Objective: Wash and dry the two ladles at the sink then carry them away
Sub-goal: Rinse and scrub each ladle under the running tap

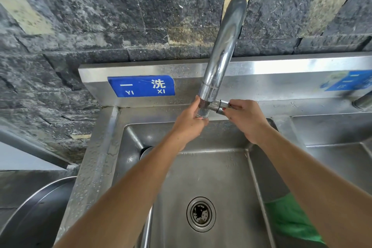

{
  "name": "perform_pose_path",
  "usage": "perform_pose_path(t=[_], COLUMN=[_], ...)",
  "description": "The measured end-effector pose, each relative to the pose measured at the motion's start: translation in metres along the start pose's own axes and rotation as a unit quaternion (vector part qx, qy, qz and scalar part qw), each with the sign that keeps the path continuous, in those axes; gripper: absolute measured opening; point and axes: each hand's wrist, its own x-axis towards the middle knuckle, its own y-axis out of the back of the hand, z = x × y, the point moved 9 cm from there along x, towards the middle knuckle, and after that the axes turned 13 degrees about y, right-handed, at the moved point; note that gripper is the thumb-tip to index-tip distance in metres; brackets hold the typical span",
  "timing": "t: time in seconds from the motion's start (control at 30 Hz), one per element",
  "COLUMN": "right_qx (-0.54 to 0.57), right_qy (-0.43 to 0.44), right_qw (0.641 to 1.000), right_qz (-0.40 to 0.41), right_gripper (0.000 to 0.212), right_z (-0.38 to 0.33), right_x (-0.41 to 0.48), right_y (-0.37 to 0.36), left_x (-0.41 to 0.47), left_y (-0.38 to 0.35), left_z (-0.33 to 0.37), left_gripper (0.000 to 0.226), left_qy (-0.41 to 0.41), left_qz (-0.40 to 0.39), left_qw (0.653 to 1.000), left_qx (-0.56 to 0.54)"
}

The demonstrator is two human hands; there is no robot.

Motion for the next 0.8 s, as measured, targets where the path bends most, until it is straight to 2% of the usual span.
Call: perform_pose_path(t=[0.23,0.3,0.43,0.5,0.53,0.6,0.7,0.8], right_qx=[0.017,0.008,0.073,0.111,0.144,0.240,0.337,0.375], right_qy=[0.001,-0.007,-0.039,-0.093,-0.122,-0.191,-0.314,-0.382], right_qw=[1.000,1.000,0.995,0.984,0.975,0.943,0.886,0.844], right_qz=[-0.003,0.001,0.053,0.103,0.120,0.130,0.064,-0.017], right_gripper=[0.022,0.023,0.026,0.036,0.033,0.017,0.033,0.023], right_z=[-0.001,-0.001,0.005,0.022,0.032,0.051,0.063,0.068], right_x=[0.000,-0.001,-0.017,-0.043,-0.059,-0.094,-0.153,-0.194], right_y=[0.001,0.000,-0.008,-0.020,-0.032,-0.067,-0.133,-0.188], left_x=[-0.002,-0.002,-0.003,-0.011,-0.018,-0.029,-0.050,-0.066], left_y=[0.002,0.002,0.009,0.014,0.017,0.022,0.031,0.037], left_z=[0.001,0.000,-0.011,-0.027,-0.040,-0.076,-0.140,-0.190], left_gripper=[0.074,0.062,0.056,0.031,0.017,0.016,0.026,0.029], left_qy=[0.003,0.013,0.032,0.068,0.091,0.137,0.216,0.254], left_qz=[-0.011,-0.028,-0.021,-0.015,-0.016,-0.011,0.046,0.098], left_qw=[1.000,0.998,0.997,0.994,0.990,0.980,0.957,0.945], left_qx=[-0.019,-0.047,-0.067,-0.085,-0.102,-0.147,-0.187,-0.181])
